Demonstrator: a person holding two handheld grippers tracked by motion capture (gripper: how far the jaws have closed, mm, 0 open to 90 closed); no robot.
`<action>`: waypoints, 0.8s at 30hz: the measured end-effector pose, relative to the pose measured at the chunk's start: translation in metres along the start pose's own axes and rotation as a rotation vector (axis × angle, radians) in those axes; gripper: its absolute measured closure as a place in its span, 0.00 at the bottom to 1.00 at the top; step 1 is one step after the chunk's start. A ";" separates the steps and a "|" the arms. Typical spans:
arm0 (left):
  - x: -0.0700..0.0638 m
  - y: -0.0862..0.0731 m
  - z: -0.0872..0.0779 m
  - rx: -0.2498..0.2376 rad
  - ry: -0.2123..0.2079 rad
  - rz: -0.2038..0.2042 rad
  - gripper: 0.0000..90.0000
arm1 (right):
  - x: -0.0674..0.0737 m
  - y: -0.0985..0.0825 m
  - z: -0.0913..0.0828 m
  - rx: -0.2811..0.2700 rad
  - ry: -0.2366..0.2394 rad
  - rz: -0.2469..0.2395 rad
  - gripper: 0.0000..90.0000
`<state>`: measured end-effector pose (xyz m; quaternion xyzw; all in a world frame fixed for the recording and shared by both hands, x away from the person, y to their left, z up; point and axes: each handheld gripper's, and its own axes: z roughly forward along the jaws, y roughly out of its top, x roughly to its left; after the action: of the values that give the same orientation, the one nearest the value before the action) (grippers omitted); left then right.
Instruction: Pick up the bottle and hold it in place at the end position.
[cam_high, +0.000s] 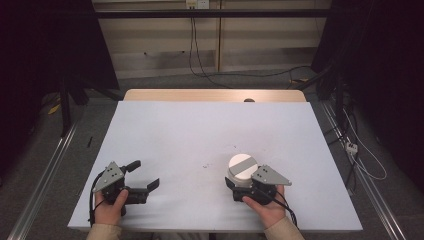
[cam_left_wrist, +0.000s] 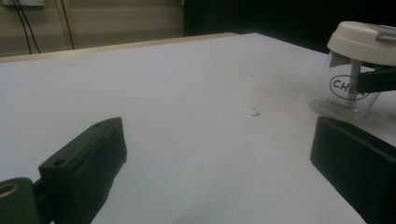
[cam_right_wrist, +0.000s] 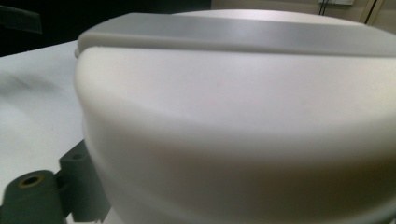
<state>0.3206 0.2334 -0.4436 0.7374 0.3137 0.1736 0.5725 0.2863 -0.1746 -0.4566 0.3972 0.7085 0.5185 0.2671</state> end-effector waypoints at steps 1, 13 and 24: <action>-0.001 0.000 -0.001 -0.003 0.001 0.001 0.04 | 0.000 0.000 0.000 -0.004 0.002 0.002 0.14; -0.002 0.001 0.000 0.001 -0.003 0.010 0.04 | -0.006 0.000 -0.001 -0.003 0.023 -0.006 0.20; -0.002 0.000 0.000 0.001 -0.002 0.009 0.04 | -0.003 0.005 0.000 -0.012 0.073 -0.034 0.20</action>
<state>0.3191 0.2316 -0.4432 0.7393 0.3096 0.1753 0.5717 0.2897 -0.1762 -0.4521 0.3640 0.7213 0.5325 0.2523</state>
